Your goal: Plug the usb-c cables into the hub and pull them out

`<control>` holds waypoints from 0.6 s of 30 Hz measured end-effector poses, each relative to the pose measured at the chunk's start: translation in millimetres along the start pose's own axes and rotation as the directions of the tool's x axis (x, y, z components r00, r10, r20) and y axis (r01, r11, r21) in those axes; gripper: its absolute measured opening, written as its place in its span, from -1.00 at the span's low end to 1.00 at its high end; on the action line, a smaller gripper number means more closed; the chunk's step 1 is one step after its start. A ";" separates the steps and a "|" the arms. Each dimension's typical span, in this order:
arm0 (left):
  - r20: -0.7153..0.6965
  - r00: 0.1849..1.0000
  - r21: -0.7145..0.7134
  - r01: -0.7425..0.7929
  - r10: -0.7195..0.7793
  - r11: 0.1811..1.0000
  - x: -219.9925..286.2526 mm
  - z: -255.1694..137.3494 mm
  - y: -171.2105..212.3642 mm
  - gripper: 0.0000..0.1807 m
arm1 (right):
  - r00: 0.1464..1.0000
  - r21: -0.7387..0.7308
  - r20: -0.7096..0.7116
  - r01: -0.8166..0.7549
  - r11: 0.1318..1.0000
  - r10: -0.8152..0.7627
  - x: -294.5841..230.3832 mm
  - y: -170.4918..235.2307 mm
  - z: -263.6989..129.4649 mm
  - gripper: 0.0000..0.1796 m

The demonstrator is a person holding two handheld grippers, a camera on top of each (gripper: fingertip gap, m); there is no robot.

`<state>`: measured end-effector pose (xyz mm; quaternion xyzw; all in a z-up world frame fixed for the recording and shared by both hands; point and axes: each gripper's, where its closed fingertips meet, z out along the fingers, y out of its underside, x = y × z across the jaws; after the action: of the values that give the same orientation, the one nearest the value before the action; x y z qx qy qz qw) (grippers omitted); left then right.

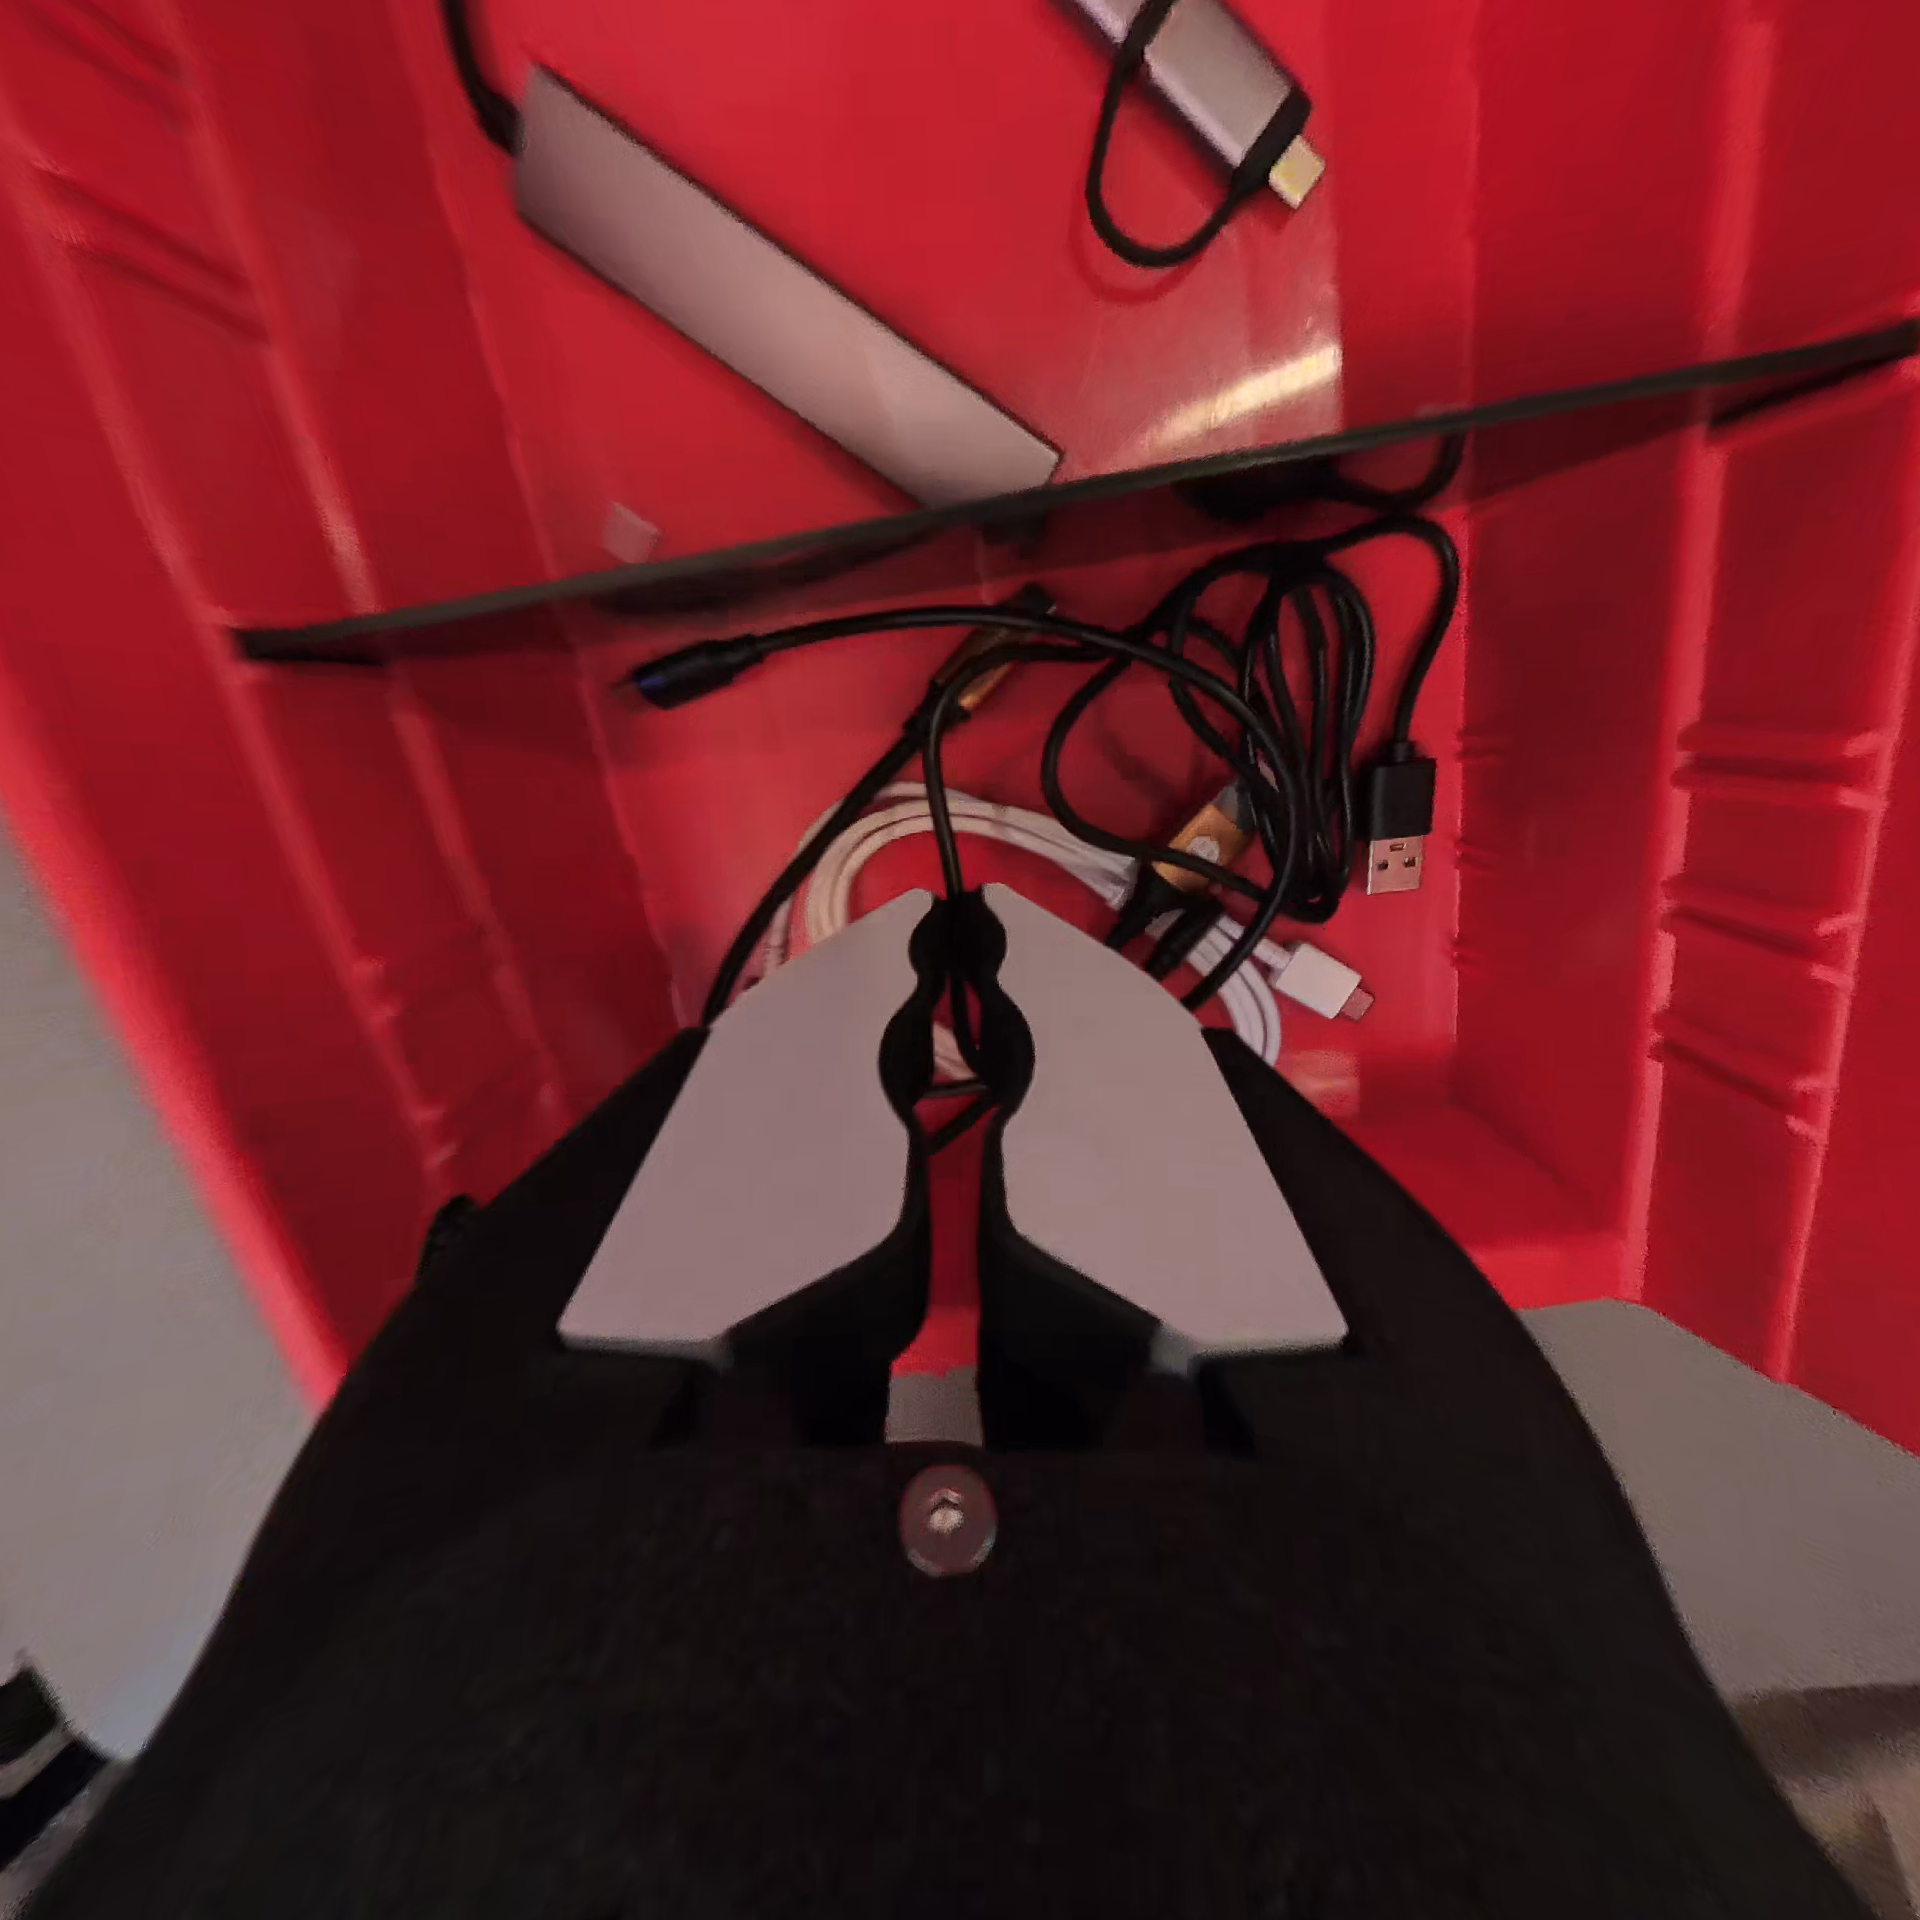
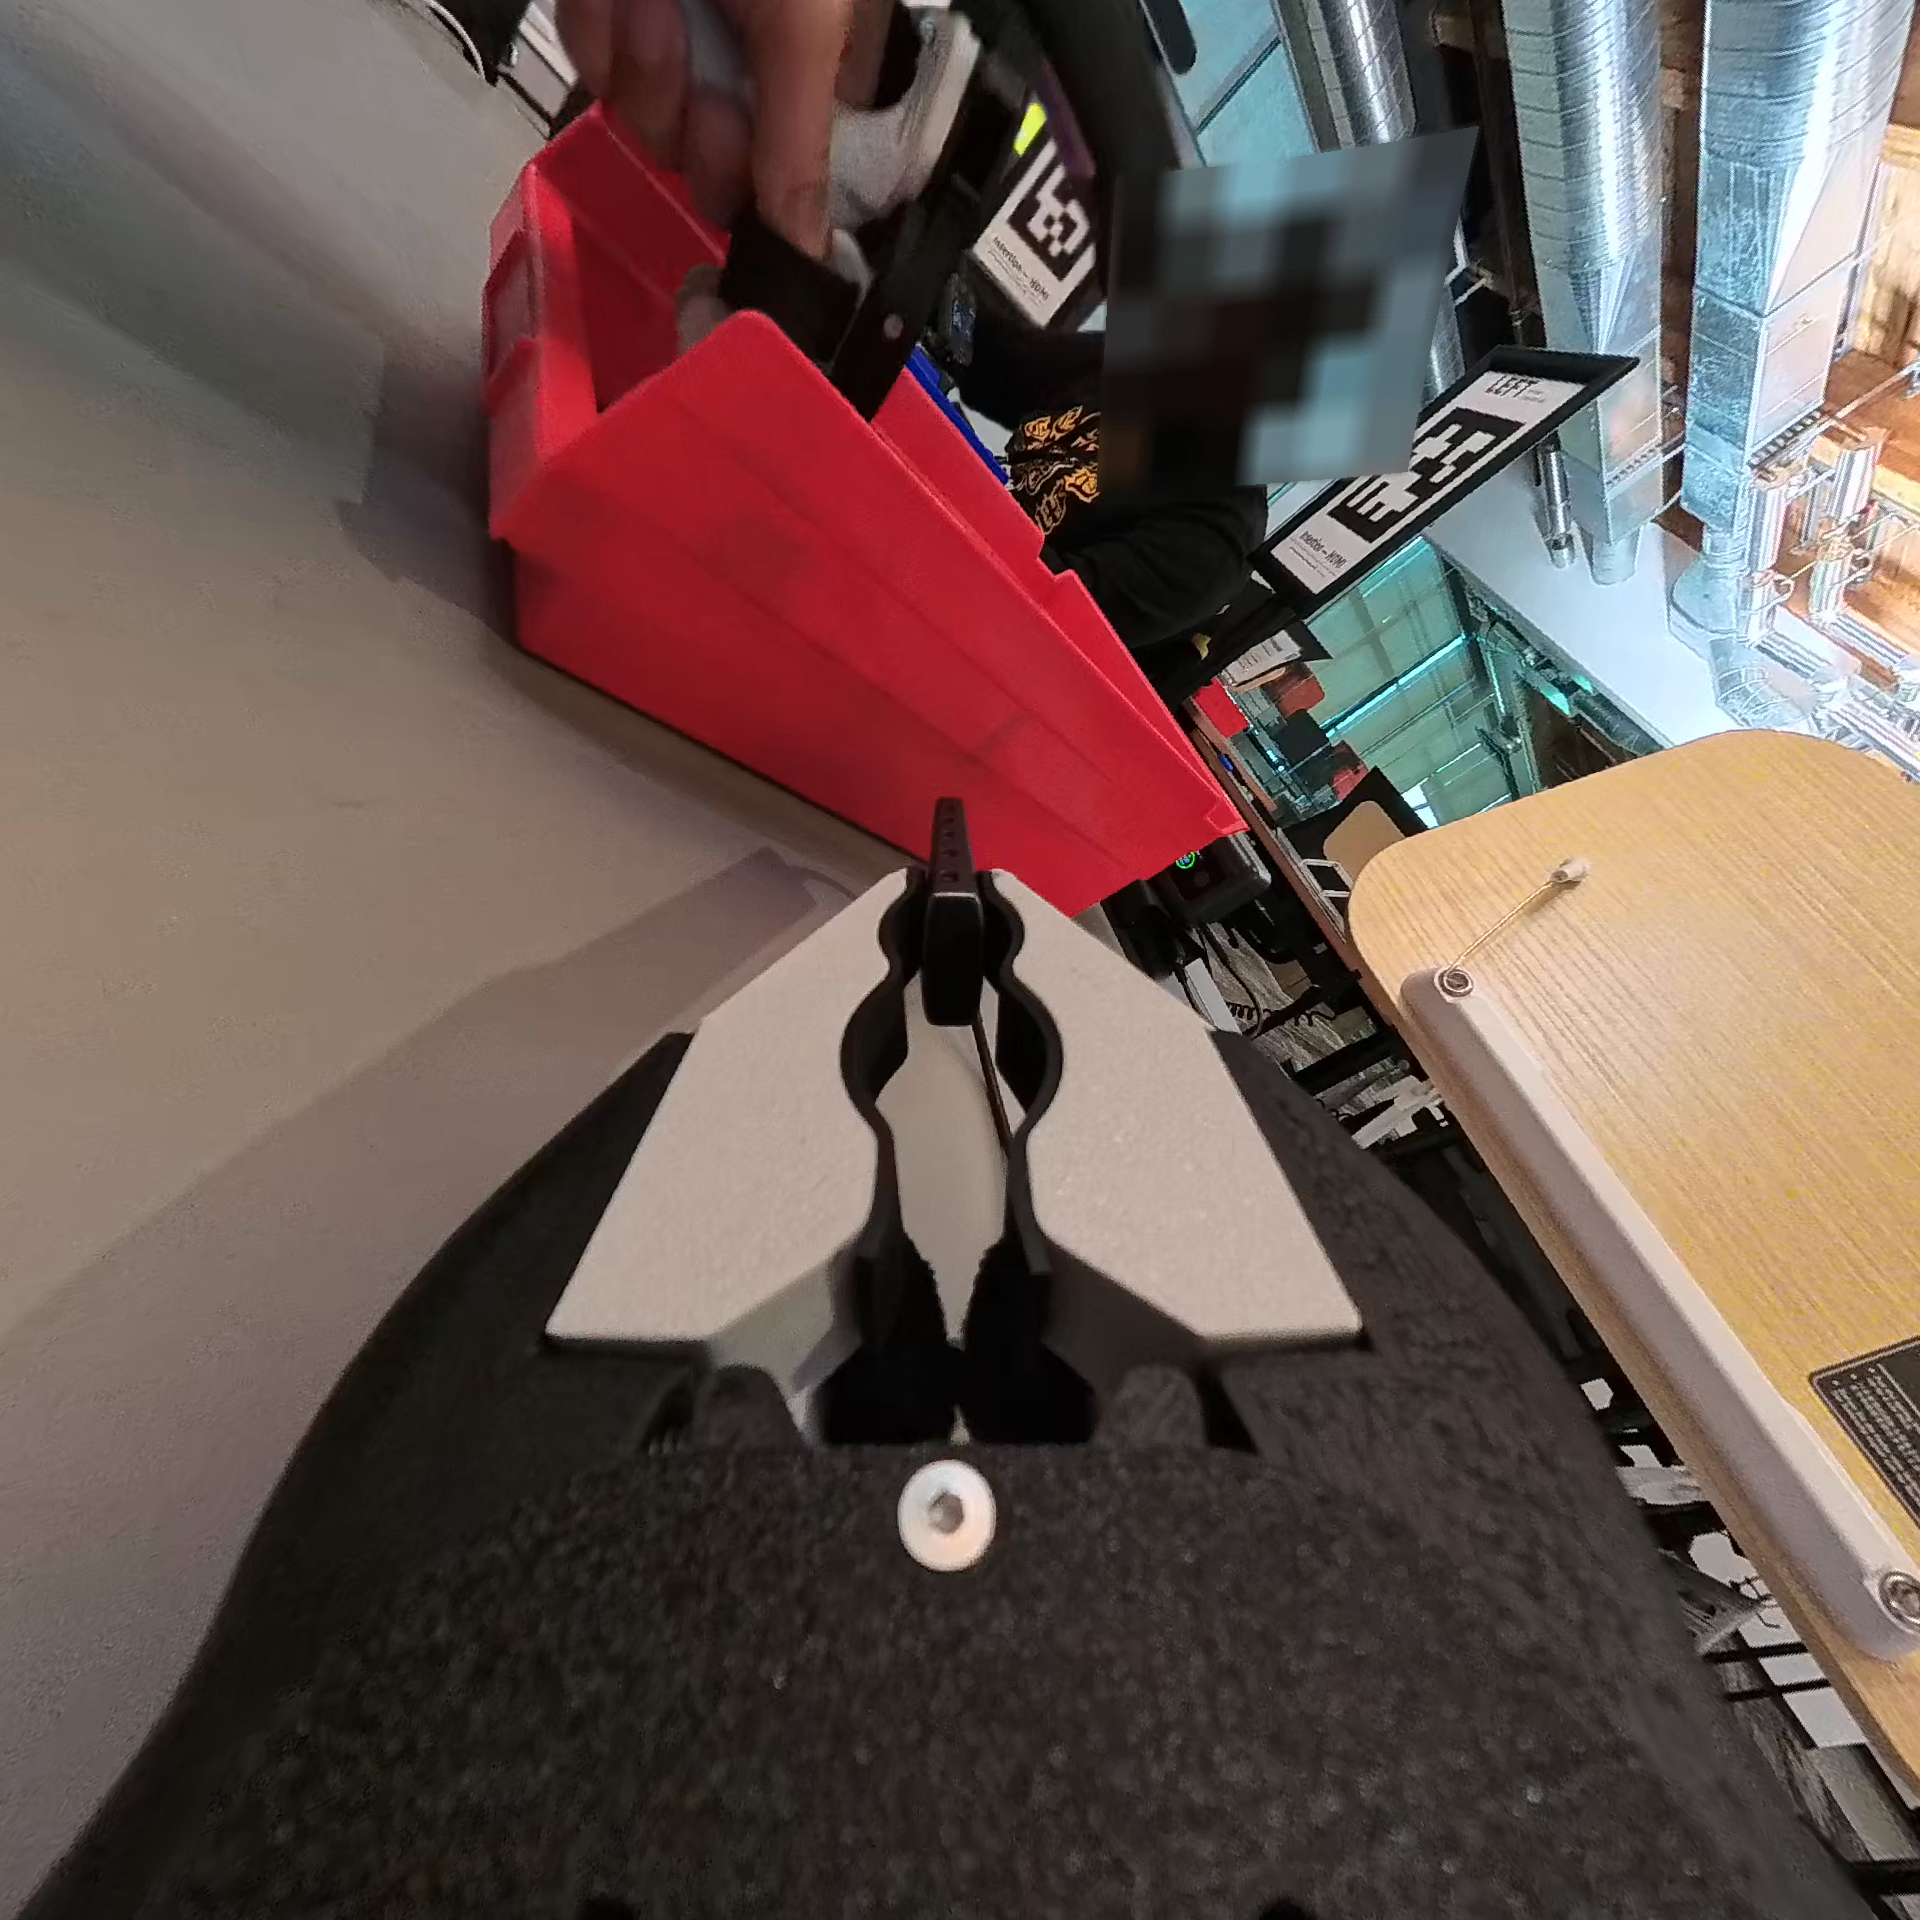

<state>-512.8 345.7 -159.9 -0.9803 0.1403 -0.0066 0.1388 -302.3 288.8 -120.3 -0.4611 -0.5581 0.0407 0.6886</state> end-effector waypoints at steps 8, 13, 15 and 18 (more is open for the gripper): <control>0.250 0.968 0.200 -0.073 0.021 0.977 -32.7 -85.4 -27.4 -0.98 | 1.000 -0.002 0.002 0.002 1.000 -0.002 -0.4 0.3 0.3 -0.90; 0.404 0.914 0.353 -0.137 -0.019 0.926 -47.4 -148.6 -44.0 -0.98 | 1.000 0.000 -0.003 -0.001 1.000 0.001 0.8 0.0 0.1 -0.90; 0.407 0.913 0.428 -0.153 -0.039 0.891 -44.0 -173.5 -51.4 -0.97 | 1.000 0.001 -0.008 -0.005 1.000 0.005 2.0 0.0 -0.1 -0.90; 0.440 0.894 0.542 -0.194 -0.080 0.818 -41.9 -221.8 -66.2 -0.98 | 1.000 -0.001 -0.016 -0.013 1.000 0.012 4.2 0.5 -0.1 -0.90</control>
<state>-546.4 358.3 72.6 -0.8630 0.1264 0.1792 0.4551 -300.4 291.4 -117.6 -0.4654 -0.5497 0.0409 0.6925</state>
